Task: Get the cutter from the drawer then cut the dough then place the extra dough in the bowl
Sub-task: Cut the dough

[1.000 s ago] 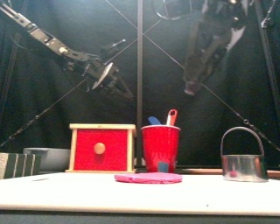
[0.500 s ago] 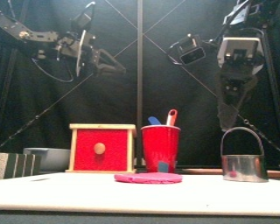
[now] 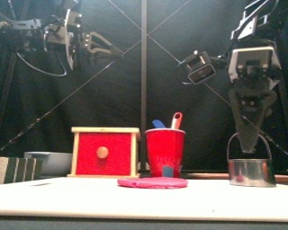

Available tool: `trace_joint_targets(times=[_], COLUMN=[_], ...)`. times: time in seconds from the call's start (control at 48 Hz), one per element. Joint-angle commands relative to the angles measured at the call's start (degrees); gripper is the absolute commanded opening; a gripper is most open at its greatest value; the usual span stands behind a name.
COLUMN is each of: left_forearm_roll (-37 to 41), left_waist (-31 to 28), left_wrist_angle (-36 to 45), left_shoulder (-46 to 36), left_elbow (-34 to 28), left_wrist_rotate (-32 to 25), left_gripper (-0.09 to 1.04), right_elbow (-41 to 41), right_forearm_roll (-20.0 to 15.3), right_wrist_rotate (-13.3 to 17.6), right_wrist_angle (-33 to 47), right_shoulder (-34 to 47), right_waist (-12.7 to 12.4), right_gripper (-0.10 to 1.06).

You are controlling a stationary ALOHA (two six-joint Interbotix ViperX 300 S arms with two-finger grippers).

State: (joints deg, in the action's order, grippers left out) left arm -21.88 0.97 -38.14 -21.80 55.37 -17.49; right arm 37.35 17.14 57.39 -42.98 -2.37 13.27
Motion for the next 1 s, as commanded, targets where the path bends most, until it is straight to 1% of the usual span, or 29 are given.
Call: trace_joint_targets(times=[0.021,0.167,0.208,0.396,0.479,0.542,0.625,0.708,0.75,0.771,0.812,0.896,0.958,1.0], left_forearm_roll=[-0.26,-1.05,-1.41,-2.99,-3.25,-3.08,-3.08,-3.16,-3.16,-3.16,-3.25,-3.34,-3.52,-3.60], left_waist=[0.79,1.85,2.29,4.57,5.71,6.68,7.56,8.26,8.44,8.61,8.79,9.23,9.32,9.40], left_wrist_angle=[-0.79,-0.88,-0.88,-0.88,-0.79,-0.53,-0.44,-0.35,-0.35,-0.44,-0.35,-0.18,0.26,0.70], left_shoulder=[-0.35,-0.35,-0.26,-0.26,-0.18,-0.18,-0.18,-0.26,-0.26,-0.26,-0.26,-0.26,-0.26,-0.26], left_elbow=[-0.53,0.70,1.23,4.48,5.80,7.03,8.09,8.79,9.05,9.23,9.40,10.11,10.81,11.25], left_wrist_rotate=[0.00,0.09,0.09,0.18,0.09,0.09,0.09,0.09,0.18,0.18,0.18,0.18,0.18,0.18], left_gripper=[0.39,0.39,0.39,0.39,0.39,0.39,0.39,0.39,0.39,0.39,0.39,0.39,0.38,0.38], right_elbow=[-1.14,-4.04,-5.36,-12.83,-15.91,-18.37,-21.09,-23.99,-25.40,-26.37,-27.60,-29.97,-31.46,-32.34], right_forearm_roll=[0.18,0.26,0.26,0.44,0.70,0.44,-0.44,-2.20,-3.25,-4.04,-4.83,-6.77,-7.82,-7.91], right_wrist_rotate=[-0.09,0.00,0.00,-0.18,-1.41,-4.04,-8.53,-12.74,-14.85,-16.70,-19.25,-23.64,-26.19,-27.33], right_wrist_angle=[0.35,-0.70,-1.14,-3.52,-4.04,-4.22,-4.57,-5.54,-6.42,-7.12,-8.17,-10.37,-11.25,-11.78], right_shoulder=[0.26,0.00,0.00,1.23,2.81,4.39,6.42,8.79,10.02,10.90,11.95,14.15,15.21,15.91], right_waist=[-0.18,0.09,0.18,1.85,1.93,1.85,1.58,1.41,1.05,0.62,0.00,-1.05,-1.58,-1.85], right_gripper=[0.67,0.54,0.52,0.51,0.51,0.51,0.51,0.51,0.51,0.51,0.51,0.50,0.50,0.50])
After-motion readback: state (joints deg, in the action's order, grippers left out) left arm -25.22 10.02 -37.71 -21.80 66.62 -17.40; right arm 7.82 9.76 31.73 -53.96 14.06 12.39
